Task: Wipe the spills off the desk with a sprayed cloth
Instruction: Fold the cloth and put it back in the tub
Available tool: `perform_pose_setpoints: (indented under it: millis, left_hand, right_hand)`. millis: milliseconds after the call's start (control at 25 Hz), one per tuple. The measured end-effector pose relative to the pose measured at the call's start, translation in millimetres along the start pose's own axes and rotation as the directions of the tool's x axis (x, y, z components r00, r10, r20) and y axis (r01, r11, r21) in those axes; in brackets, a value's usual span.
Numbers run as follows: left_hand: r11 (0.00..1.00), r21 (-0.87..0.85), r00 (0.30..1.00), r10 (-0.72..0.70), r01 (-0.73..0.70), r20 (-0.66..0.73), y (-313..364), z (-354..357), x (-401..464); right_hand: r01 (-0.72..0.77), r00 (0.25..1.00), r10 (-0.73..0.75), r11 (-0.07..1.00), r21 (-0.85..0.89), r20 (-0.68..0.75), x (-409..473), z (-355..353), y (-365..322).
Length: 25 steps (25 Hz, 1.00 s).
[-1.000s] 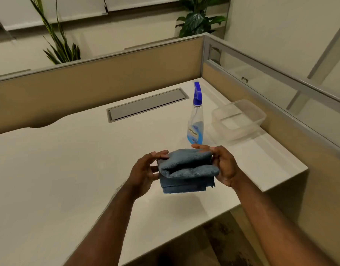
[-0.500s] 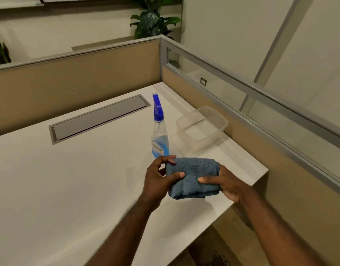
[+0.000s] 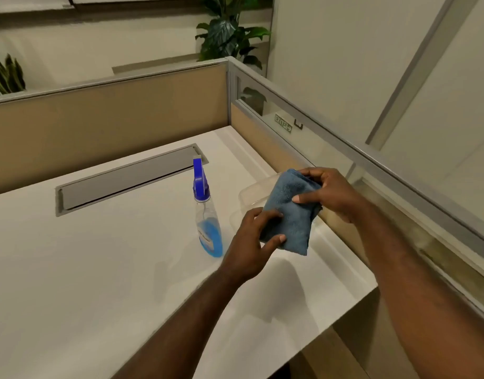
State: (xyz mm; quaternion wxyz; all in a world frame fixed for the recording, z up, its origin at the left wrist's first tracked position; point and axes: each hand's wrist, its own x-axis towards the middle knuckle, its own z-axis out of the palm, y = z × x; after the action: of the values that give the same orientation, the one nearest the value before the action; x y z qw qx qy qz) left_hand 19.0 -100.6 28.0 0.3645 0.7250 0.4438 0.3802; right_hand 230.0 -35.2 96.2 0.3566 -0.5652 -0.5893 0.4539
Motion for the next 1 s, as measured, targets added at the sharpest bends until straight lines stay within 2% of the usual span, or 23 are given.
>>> perform_pose_setpoints:
  millis: [80,320,400,520,680,1000]
  left_hand:
    - [0.999,0.017,0.999,-0.047,0.046,0.013,0.4,10.5,22.4]
    - [0.96,0.171,0.965,-0.192,0.222,-0.176,-18.1,37.8,65.5]
    - [0.91,0.268,0.937,-0.254,0.315,-0.239,-25.9,44.2,70.6]
    - [0.795,0.401,0.89,-0.396,0.455,-0.226,-28.9,50.2,75.1]
    - [0.648,0.594,0.869,-0.452,0.476,-0.202,-31.8,59.0,77.6]
    - [0.49,0.735,0.842,-0.498,0.47,-0.207,-32.4,66.9,86.5]
  right_hand:
    - [0.077,0.991,-0.065,0.992,-0.102,0.114,42.1,-13.5,-9.8]
    - [0.212,0.955,-0.129,0.925,-0.314,0.267,132.8,-6.2,1.4]
    - [0.224,0.943,-0.122,0.92,-0.321,0.309,145.5,4.5,17.4]
    - [0.214,0.932,-0.099,0.927,-0.307,0.35,155.9,12.8,43.1]
    - [0.148,0.929,-0.051,0.959,-0.243,0.366,159.8,24.4,71.4]
    - [0.138,0.946,-0.054,0.96,-0.244,0.319,156.3,36.0,86.4]
